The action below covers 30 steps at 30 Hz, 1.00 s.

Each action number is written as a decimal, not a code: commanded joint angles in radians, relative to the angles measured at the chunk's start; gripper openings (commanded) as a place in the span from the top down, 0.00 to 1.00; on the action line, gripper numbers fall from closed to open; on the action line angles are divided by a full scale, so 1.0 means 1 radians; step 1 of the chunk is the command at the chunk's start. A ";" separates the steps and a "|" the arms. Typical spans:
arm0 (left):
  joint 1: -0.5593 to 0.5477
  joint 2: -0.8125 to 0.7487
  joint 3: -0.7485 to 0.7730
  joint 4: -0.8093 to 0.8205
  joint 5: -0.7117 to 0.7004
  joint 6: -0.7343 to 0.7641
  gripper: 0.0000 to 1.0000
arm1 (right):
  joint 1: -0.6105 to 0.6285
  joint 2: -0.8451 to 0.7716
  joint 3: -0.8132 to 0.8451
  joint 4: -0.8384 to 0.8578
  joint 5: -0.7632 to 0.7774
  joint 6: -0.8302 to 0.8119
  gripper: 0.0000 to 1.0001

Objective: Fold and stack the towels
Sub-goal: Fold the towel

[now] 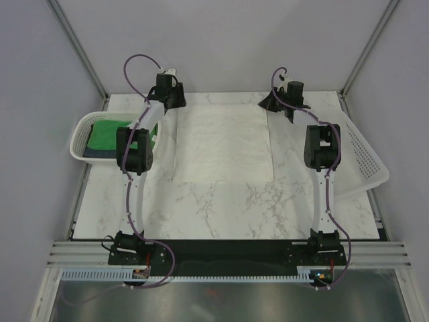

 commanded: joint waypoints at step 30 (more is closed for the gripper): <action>0.021 0.081 0.119 -0.021 0.212 -0.054 0.95 | -0.013 -0.071 0.017 0.047 -0.103 -0.002 1.00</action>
